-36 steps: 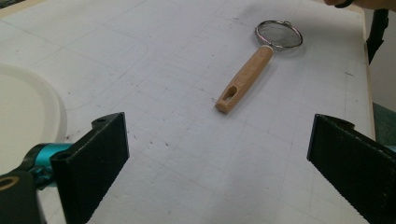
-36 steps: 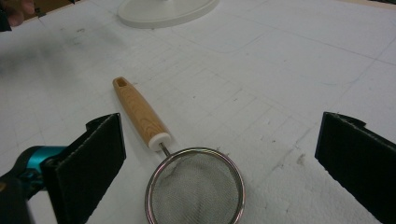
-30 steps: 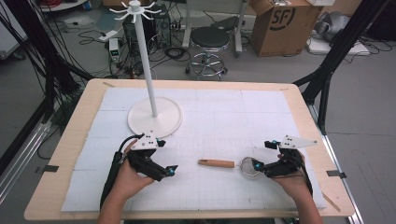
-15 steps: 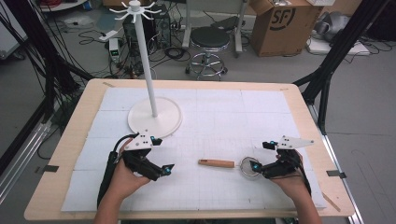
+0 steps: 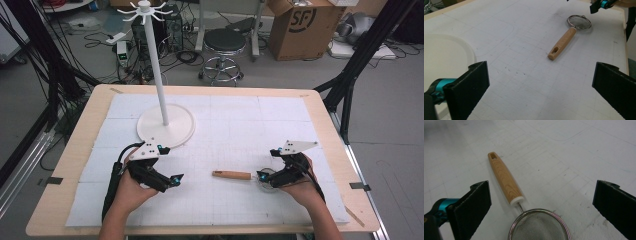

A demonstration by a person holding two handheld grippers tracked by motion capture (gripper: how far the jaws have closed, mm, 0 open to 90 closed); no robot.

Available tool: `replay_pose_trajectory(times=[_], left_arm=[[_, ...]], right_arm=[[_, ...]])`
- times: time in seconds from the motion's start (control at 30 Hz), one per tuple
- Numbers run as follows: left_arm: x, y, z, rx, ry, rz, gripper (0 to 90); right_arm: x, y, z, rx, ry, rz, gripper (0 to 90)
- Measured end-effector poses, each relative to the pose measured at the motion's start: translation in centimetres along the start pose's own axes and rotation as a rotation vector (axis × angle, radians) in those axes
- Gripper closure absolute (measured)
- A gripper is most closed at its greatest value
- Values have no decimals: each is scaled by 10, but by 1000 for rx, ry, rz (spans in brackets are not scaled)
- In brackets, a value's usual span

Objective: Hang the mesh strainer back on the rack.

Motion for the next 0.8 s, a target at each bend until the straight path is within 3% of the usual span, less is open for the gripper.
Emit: replay_pose_trajectory(times=[0.4, 0.5, 0.7, 0.8], left_arm=[[-3, -3, -6, -25, 9, 5, 16], [-4, -3, -7, -28, 12, 11, 16], [-6, -3, -8, -28, 14, 14, 16], [-7, -3, -7, -33, 14, 15, 16]], right_arm=[[29, 8, -8, -55, 43, -177, 65], [34, 6, -9, -63, 60, -226, 135], [40, 5, -11, -70, 75, -294, 166], [42, 8, -13, -90, 89, -318, 247]])
Point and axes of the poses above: each handheld gripper's, and its own axes: x roughly forward along the jaws, y roughly out of its top, z roughly to its right, the point moved 9 cm from there along x, roughly forward along the jaws, and after that the axes turned 14 degrees about y, right-handed, at the moved point
